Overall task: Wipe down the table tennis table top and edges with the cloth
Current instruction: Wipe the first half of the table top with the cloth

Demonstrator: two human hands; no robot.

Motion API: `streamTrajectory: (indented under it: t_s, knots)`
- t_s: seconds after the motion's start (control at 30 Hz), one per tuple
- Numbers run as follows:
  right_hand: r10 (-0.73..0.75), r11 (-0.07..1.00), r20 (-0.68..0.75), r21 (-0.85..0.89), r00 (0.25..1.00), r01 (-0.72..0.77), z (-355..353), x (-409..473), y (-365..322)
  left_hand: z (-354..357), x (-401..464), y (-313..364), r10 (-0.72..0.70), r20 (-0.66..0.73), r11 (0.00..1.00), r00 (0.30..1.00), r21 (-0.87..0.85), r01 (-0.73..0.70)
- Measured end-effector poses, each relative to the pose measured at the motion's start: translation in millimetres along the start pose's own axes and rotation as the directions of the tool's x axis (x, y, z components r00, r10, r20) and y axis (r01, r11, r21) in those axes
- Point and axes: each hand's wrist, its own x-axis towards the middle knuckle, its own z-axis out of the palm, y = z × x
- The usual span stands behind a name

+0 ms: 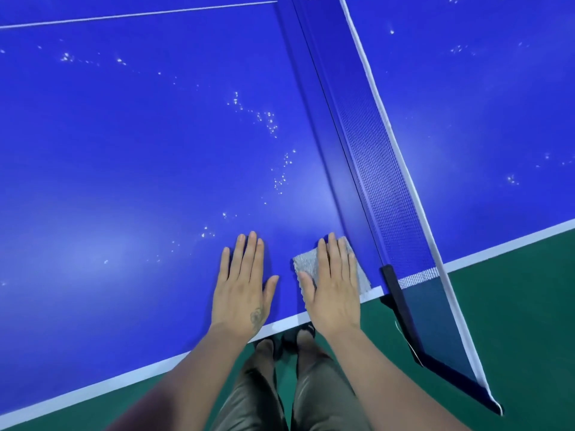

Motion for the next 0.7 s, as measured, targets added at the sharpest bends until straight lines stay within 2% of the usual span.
streamTrajectory:
  t_s: [0.23, 0.4, 0.53, 0.63, 0.7]
  knots:
    - [0.090, 0.996, 0.017, -0.028, 0.996, -0.090, -4, 40, 26, 2, 0, -1, 0.005, -0.009, 1.000, 1.000, -0.008, -0.005]
    - [0.158, 0.987, -0.017, -0.013, 0.987, -0.158, -2, 94, 2, 1, 0, 0, -0.004, 0.000, 1.000, 1.000, -0.021, 0.004]
    - [0.213, 0.976, -0.096, 0.066, 0.972, -0.207, 1, 123, -28, -2, 2, 2, -0.006, -0.018, 0.998, 1.000, -0.065, 0.004]
    - [0.133, 0.990, -0.095, 0.049, 0.987, -0.129, 3, 127, -47, -11, 12, -5, -0.018, -0.090, 0.989, 0.996, -0.145, 0.004]
    - [0.038, 0.999, -0.064, 0.024, 0.997, -0.037, 4, 120, -52, -21, 27, -12, -0.083, -0.163, 0.974, 0.983, -0.224, 0.045]
